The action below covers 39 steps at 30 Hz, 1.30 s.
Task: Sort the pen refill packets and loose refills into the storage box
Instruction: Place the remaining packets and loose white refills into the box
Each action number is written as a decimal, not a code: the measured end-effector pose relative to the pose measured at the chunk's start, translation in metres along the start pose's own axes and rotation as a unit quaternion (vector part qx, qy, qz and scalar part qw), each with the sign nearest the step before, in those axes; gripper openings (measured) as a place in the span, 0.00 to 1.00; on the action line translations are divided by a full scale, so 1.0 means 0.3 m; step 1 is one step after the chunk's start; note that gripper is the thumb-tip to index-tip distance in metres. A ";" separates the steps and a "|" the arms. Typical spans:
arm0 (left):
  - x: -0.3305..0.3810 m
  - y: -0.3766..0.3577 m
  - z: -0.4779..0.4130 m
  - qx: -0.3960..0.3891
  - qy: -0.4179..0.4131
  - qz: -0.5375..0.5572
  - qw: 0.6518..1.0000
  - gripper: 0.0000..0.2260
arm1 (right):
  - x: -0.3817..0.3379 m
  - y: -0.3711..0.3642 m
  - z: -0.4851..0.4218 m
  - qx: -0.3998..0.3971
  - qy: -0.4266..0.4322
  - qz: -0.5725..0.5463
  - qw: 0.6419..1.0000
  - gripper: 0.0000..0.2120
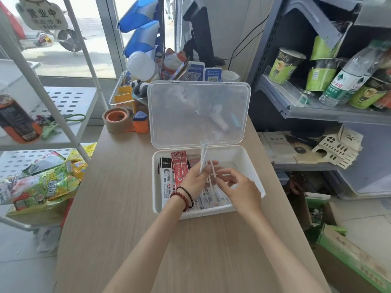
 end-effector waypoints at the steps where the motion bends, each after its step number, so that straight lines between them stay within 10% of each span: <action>1: 0.011 0.015 -0.001 0.022 -0.017 0.021 0.999 0.11 | 0.002 0.000 -0.001 0.003 -0.001 0.001 1.000 0.06; 39: 0.051 0.090 -0.014 0.118 -0.064 0.096 0.986 0.13 | 0.100 -0.048 -0.101 -0.075 -0.112 0.176 0.975 0.02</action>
Point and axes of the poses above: each hand's wrist, its own z-axis away from the middle knuckle, its own y-axis out of the back of the hand, x = y × z, the point moved 8 cm from there along -z, towards the middle knuckle, and after that the axes turned 15 degrees about z, right-handed, at the moved point
